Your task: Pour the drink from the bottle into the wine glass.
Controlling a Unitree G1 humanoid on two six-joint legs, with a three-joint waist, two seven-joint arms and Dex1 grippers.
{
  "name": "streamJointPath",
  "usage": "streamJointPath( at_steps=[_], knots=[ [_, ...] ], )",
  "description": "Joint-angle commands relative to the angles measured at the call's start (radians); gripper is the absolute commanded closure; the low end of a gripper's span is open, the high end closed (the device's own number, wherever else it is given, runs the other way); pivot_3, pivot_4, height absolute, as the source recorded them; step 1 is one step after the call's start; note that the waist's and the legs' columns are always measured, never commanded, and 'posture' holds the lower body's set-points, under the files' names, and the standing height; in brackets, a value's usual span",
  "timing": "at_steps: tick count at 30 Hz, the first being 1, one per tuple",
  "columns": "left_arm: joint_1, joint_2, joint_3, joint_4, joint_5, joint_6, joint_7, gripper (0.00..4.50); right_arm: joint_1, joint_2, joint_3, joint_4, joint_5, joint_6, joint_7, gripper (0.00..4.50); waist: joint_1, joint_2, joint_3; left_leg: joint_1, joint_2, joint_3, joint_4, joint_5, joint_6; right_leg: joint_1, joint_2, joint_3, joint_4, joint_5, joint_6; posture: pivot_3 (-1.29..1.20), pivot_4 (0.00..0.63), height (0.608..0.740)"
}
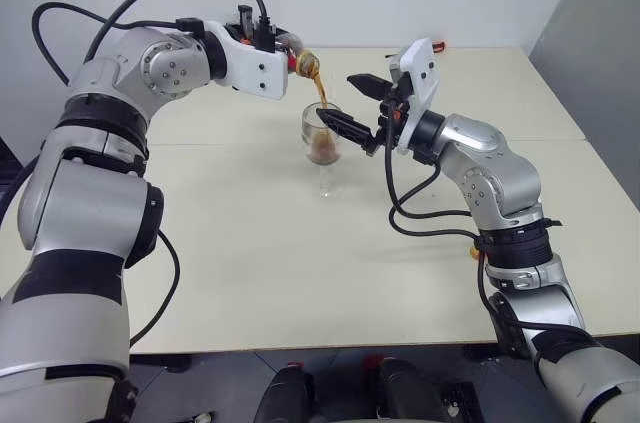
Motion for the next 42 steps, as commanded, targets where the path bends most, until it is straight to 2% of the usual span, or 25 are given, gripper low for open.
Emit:
streamJointPath(
  at_steps=[1, 28, 42],
  knots=[
    [-0.054, 0.022, 0.003, -0.014, -0.006, -0.015, 0.017, 3.44, -0.012, 0.001, -0.013, -0.033, 0.003, -0.019, 0.002, 0.00, 0.000, 0.000, 0.000, 0.000, 0.000, 0.000, 0.000, 0.000, 0.000, 0.000, 0.000, 0.000, 0.000, 0.000, 0.000, 0.00, 0.150, 0.740],
    [-0.088, 0.028, -0.043, -0.004, 0.048, -0.017, 0.061, 3.44, -0.020, -0.005, -0.020, -0.014, -0.004, -0.034, 0.002, 0.00, 0.000, 0.000, 0.000, 0.000, 0.000, 0.000, 0.000, 0.000, 0.000, 0.000, 0.000, 0.000, 0.000, 0.000, 0.000, 0.00, 0.150, 0.740],
    [-0.077, 0.021, -0.033, 0.002, 0.026, -0.013, 0.036, 3.44, -0.025, -0.007, -0.021, -0.002, -0.007, -0.040, 0.004, 0.00, 0.000, 0.000, 0.000, 0.000, 0.000, 0.000, 0.000, 0.000, 0.000, 0.000, 0.000, 0.000, 0.000, 0.000, 0.000, 0.00, 0.150, 0.740]
  ],
)
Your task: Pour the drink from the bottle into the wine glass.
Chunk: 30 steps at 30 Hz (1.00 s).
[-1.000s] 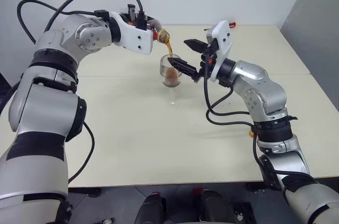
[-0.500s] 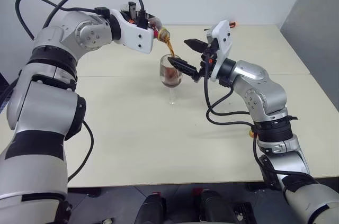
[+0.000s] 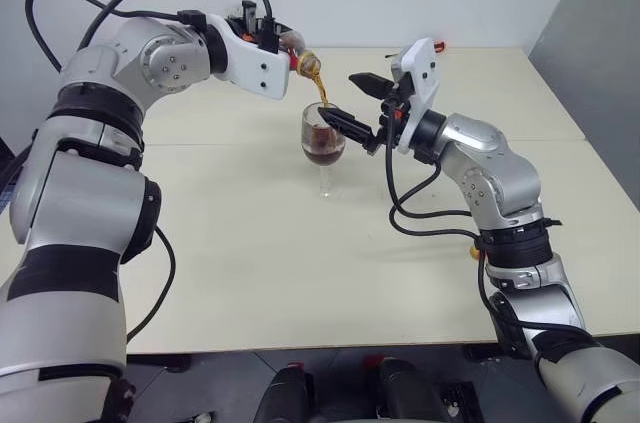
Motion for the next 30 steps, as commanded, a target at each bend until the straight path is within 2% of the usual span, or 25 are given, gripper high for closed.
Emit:
streamJointPath(
  at_steps=[1, 30],
  knots=[
    [-0.038, 0.013, 0.015, -0.004, -0.020, 0.000, 0.009, 3.44, -0.026, -0.005, -0.019, -0.017, 0.000, -0.023, 0.005, 0.00, 0.000, 0.000, 0.000, 0.000, 0.000, 0.000, 0.000, 0.000, 0.000, 0.000, 0.000, 0.000, 0.000, 0.000, 0.000, 0.00, 0.150, 0.740],
    [-0.041, 0.033, -0.026, -0.009, 0.014, -0.052, 0.000, 3.44, -0.028, 0.003, -0.018, 0.002, -0.001, -0.042, 0.005, 0.00, 0.000, 0.000, 0.000, 0.000, 0.000, 0.000, 0.000, 0.000, 0.000, 0.000, 0.000, 0.000, 0.000, 0.000, 0.000, 0.00, 0.150, 0.740]
  ],
)
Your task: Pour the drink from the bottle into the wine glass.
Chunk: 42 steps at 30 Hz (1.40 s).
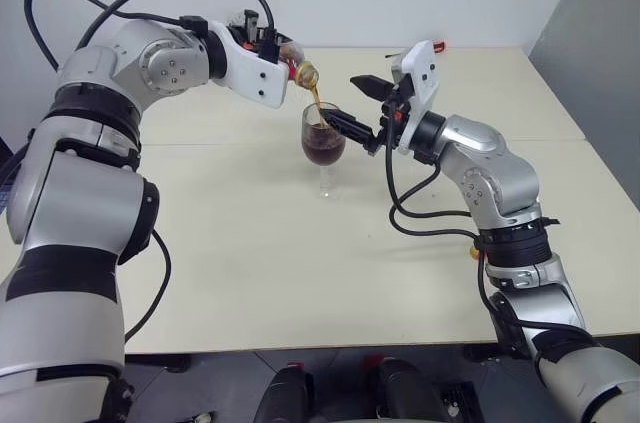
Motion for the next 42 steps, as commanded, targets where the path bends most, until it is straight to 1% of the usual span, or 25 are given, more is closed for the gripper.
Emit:
streamJointPath(
  at_steps=[1, 20, 42],
  knots=[
    [-0.041, 0.023, 0.001, -0.009, -0.003, -0.014, 0.007, 3.44, -0.028, 0.002, -0.018, -0.018, -0.001, -0.032, 0.005, 0.00, 0.000, 0.000, 0.000, 0.000, 0.000, 0.000, 0.000, 0.000, 0.000, 0.000, 0.000, 0.000, 0.000, 0.000, 0.000, 0.00, 0.150, 0.740],
    [-0.063, 0.039, -0.054, -0.010, 0.066, -0.033, 0.078, 3.44, -0.025, 0.006, -0.016, -0.018, -0.003, -0.041, 0.000, 0.00, 0.000, 0.000, 0.000, 0.000, 0.000, 0.000, 0.000, 0.000, 0.000, 0.000, 0.000, 0.000, 0.000, 0.000, 0.000, 0.00, 0.150, 0.740],
    [-0.095, 0.041, -0.091, -0.002, 0.119, -0.035, 0.141, 3.44, -0.017, 0.015, -0.014, -0.032, -0.004, -0.043, -0.005, 0.00, 0.000, 0.000, 0.000, 0.000, 0.000, 0.000, 0.000, 0.000, 0.000, 0.000, 0.000, 0.000, 0.000, 0.000, 0.000, 0.00, 0.150, 0.740]
  ],
)
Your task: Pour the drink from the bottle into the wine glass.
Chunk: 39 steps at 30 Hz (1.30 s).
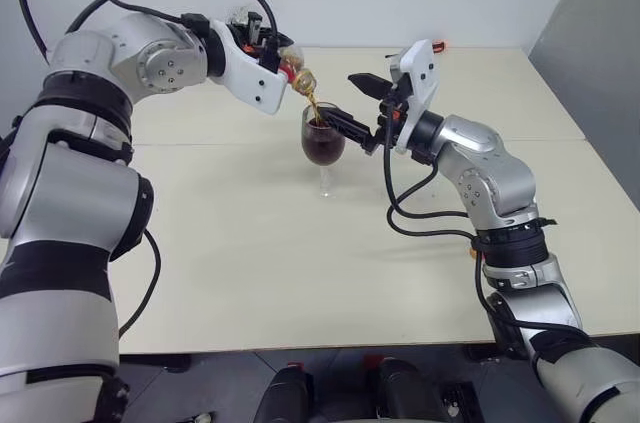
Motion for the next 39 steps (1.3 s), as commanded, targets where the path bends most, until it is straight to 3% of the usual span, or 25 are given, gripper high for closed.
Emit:
streamJointPath(
  at_steps=[1, 22, 39],
  knots=[
    [-0.045, 0.022, -0.001, -0.002, 0.001, -0.004, 0.029, 3.44, -0.017, 0.002, -0.014, -0.032, -0.002, -0.025, -0.001, 0.00, 0.000, 0.000, 0.000, 0.000, 0.000, 0.000, 0.000, 0.000, 0.000, 0.000, 0.000, 0.000, 0.000, 0.000, 0.000, 0.00, 0.150, 0.740],
    [-0.071, 0.021, -0.028, 0.005, 0.031, 0.001, 0.067, 3.44, 0.055, 0.014, -0.014, -0.163, 0.066, 0.024, 0.033, 0.00, 0.000, 0.000, 0.000, 0.000, 0.000, 0.000, 0.000, 0.000, 0.000, 0.000, 0.000, 0.000, 0.000, 0.000, 0.000, 0.00, 0.150, 0.740],
    [-0.105, 0.011, -0.070, 0.009, 0.070, -0.001, 0.103, 3.44, 0.158, 0.040, -0.018, -0.248, 0.075, 0.038, -0.042, 0.00, 0.001, 0.000, 0.000, 0.000, 0.000, 0.000, 0.000, 0.000, 0.000, 0.000, 0.000, 0.000, 0.000, 0.000, 0.000, 0.00, 0.150, 0.740]
  ],
)
